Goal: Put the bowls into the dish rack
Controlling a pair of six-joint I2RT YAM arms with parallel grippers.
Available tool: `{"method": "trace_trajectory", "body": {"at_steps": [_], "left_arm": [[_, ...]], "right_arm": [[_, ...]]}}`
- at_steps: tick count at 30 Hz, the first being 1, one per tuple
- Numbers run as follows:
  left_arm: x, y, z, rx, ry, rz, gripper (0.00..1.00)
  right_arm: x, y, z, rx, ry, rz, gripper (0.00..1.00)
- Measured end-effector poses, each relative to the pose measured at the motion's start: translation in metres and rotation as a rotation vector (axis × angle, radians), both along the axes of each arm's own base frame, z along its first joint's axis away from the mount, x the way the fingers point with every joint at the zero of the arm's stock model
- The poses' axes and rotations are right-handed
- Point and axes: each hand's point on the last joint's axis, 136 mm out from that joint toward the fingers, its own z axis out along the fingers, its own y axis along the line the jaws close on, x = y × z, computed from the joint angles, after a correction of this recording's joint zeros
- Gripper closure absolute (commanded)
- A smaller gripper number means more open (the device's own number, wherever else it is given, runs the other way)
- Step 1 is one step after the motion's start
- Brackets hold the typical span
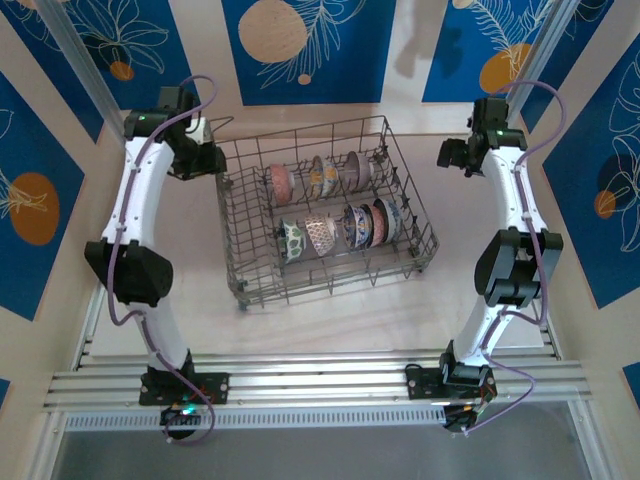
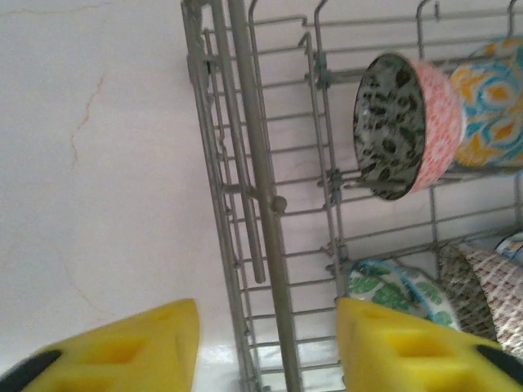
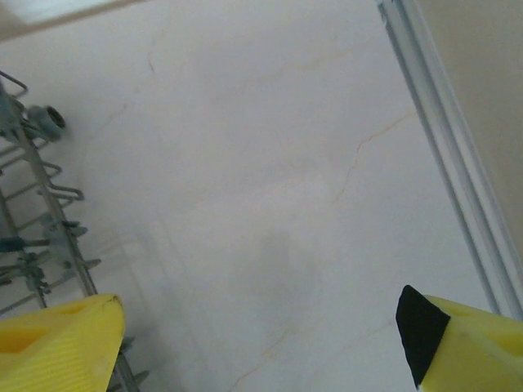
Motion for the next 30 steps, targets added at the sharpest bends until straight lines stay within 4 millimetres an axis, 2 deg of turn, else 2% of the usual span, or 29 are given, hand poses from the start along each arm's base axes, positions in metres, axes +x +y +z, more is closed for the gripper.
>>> {"method": "trace_trajectory", "body": {"at_steps": [5, 7, 10, 12, 15, 16, 24, 27, 30], "left_arm": [[-0.002, 0.002, 0.028, -0.052, -0.085, 0.031, 0.30], [-0.008, 0.013, 0.038, -0.074, -0.122, 0.067, 0.27], [-0.026, 0.048, 0.043, -0.125, -0.152, 0.178, 0.26], [-0.040, 0.081, 0.035, -0.158, -0.155, 0.285, 0.27], [-0.059, 0.113, 0.006, -0.193, -0.113, 0.406, 0.28], [-0.062, 0.117, -0.005, -0.199, -0.089, 0.423, 0.28], [-0.073, 0.102, -0.121, -0.290, 0.184, 0.424, 0.38], [-0.070, 0.096, -0.152, -0.328, 0.260, 0.419, 0.40], [-0.067, 0.089, -0.171, -0.349, 0.308, 0.406, 0.40]], "right_arm": [[0.002, 0.003, -0.052, 0.033, 0.117, 0.009, 0.14], [0.000, 0.006, -0.073, 0.043, 0.168, 0.016, 0.14], [-0.002, 0.013, -0.099, 0.057, 0.232, 0.030, 0.14], [-0.003, 0.019, -0.110, 0.065, 0.259, 0.043, 0.14], [-0.003, 0.029, -0.118, 0.066, 0.279, 0.065, 0.14], [-0.002, 0.033, -0.119, 0.067, 0.281, 0.071, 0.14], [-0.002, 0.054, -0.131, 0.068, 0.294, 0.111, 0.14], [-0.002, 0.056, -0.134, 0.076, 0.286, 0.111, 0.14], [-0.002, 0.056, -0.134, 0.080, 0.273, 0.101, 0.14]]}}
